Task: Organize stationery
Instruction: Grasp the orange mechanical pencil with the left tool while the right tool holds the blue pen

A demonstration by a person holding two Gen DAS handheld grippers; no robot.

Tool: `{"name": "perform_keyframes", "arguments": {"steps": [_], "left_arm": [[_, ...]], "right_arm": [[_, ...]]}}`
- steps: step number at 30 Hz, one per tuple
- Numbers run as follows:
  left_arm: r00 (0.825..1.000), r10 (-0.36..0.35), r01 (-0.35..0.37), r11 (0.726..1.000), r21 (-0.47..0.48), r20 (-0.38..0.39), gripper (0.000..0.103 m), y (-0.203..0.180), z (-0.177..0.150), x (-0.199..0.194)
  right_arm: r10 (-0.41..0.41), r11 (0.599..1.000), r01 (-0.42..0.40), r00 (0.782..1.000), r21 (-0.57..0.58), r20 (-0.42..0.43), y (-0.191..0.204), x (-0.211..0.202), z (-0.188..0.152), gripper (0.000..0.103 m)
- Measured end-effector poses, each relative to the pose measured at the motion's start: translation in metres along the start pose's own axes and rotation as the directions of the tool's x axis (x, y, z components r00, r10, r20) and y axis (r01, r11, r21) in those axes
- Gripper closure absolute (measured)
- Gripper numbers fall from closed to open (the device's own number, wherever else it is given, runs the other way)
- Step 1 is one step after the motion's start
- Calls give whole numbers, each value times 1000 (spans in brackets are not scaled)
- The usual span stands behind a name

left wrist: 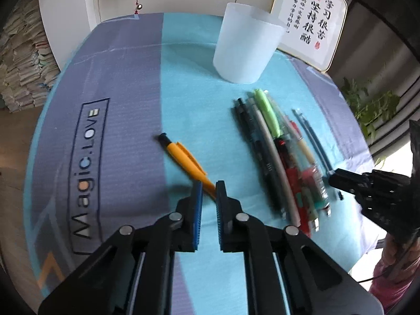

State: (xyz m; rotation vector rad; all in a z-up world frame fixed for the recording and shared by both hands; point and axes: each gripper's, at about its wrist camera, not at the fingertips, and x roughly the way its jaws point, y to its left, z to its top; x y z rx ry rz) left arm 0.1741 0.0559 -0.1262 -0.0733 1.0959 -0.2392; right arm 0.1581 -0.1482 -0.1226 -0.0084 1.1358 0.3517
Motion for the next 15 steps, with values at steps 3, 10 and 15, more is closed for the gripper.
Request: {"name": "perform_keyframes", "arguments": {"steps": [3,10,15], "left_arm": [[1000,-2,2,1000,-28,0,95,2,2,1],[1000,-4,7,988,-155,20,58,11,13,3],[999,39,-37,984,-175,11,60,11,22,7]], "right_arm": [[10,1000,-10,1000,7,15,1,-5,3,91],[-41,998,36,995,56,94,-5,-14,33,59],[-96,995,94,992,37,78,1,3,59,59]]}}
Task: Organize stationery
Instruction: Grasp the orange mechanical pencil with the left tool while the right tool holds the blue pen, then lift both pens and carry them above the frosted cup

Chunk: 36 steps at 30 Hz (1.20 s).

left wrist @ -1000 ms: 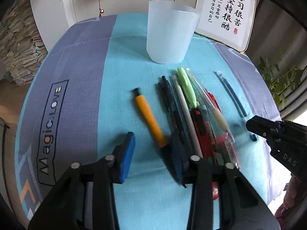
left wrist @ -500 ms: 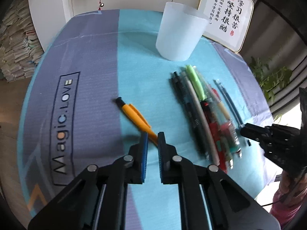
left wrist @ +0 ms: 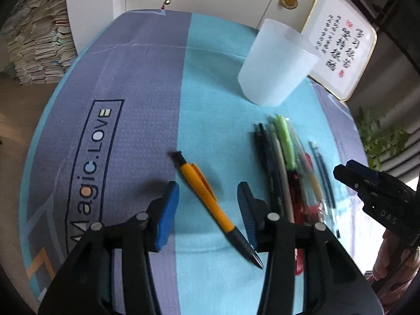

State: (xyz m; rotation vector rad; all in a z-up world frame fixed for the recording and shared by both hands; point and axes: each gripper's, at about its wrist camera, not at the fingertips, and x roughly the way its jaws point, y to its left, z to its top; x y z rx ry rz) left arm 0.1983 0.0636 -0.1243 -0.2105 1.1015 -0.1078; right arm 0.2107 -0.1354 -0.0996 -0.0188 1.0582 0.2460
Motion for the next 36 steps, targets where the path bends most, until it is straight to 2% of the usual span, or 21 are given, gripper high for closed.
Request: {"name": "perform_keyframes", "arguments": {"steps": [8,11,12,13,15,17,26,36], "left_arm": [[999,42,-42,999,12,-12,67,-5,9,9],[998,67,-67,997,32,-7,82,-8,12,11],[997,74,-73,996,41,-7,85,-9,11,12],[997,72,-71,996,51,-8,87,-11,11,12],[999,43,-42,997,66,-17,89,-15,11,14],[1000,20,-18,997,76,-21,90,-18,12,14],[996,-1,-11,991,130,91,91,-29,7,-26],[973,-27,-13,985,173,229,92,-43,-2,-82]], "right_arm": [[-42,998,41,999,-40,-25,14,25,17,59],[-57,997,56,998,-49,-33,14,32,22,59],[-60,997,58,997,-54,-43,15,35,22,68],[-61,997,58,997,-60,-51,17,37,21,72],[-55,996,52,998,-76,-41,20,36,22,90],[-23,998,20,999,-57,-44,18,35,24,90],[35,999,-35,996,-10,78,12,-19,25,90],[63,998,-63,973,-7,224,14,-87,12,90]]}}
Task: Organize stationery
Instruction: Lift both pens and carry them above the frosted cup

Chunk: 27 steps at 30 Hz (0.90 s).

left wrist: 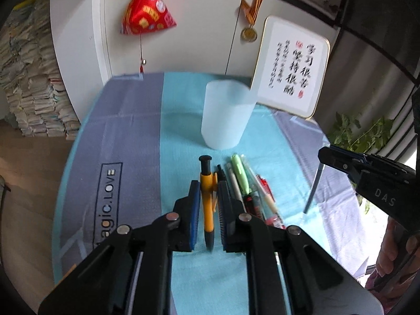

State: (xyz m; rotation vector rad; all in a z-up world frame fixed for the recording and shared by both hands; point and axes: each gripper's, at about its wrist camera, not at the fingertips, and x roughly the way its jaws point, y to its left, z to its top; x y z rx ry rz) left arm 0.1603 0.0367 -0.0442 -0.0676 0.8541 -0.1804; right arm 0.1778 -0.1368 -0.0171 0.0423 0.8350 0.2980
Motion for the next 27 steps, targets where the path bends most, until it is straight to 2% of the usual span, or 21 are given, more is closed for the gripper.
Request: {"name": "perform_keyframes", "arguments": {"steps": [6,17,27], "left_arm": [[998,16,-18,999,27,56,92,-9,7,-19],[992,26,-34,998,61,123,92,-19,29,-37],[984,15,-26,998,60,177,92,-19,62,-43]], "right_arm": [[-4,1000,5,998,-11,69,9,-28,6,90],[10,1000,-7,992,-25,127,17,-44,20,90],[33,999,-29,979,-21,201,19,-55,56,90]]}}
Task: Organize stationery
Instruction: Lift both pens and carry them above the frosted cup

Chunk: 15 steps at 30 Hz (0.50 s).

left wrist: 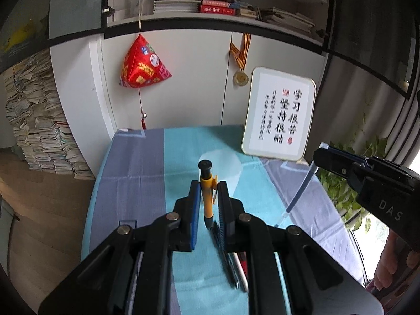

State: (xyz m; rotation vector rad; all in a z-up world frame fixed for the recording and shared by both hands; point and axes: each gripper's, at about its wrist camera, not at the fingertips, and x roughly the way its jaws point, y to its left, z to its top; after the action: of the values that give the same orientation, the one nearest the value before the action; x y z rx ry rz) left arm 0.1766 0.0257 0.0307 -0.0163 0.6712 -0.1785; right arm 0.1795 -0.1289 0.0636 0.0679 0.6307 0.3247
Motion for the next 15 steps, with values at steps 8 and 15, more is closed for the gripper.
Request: {"name": "perform_keyframes", "arguments": {"steps": [8,15], "left_arm": [[998,-21,21,1000,14,63,92,-5,40,9],[998,-32,30,999,34,61,92,-14,60,40]], "right_arm": [[9,1000,-9,999,17,40,-2,9,26,90],[-7,1000,6,999,25,43,-12,16,30,90]]}}
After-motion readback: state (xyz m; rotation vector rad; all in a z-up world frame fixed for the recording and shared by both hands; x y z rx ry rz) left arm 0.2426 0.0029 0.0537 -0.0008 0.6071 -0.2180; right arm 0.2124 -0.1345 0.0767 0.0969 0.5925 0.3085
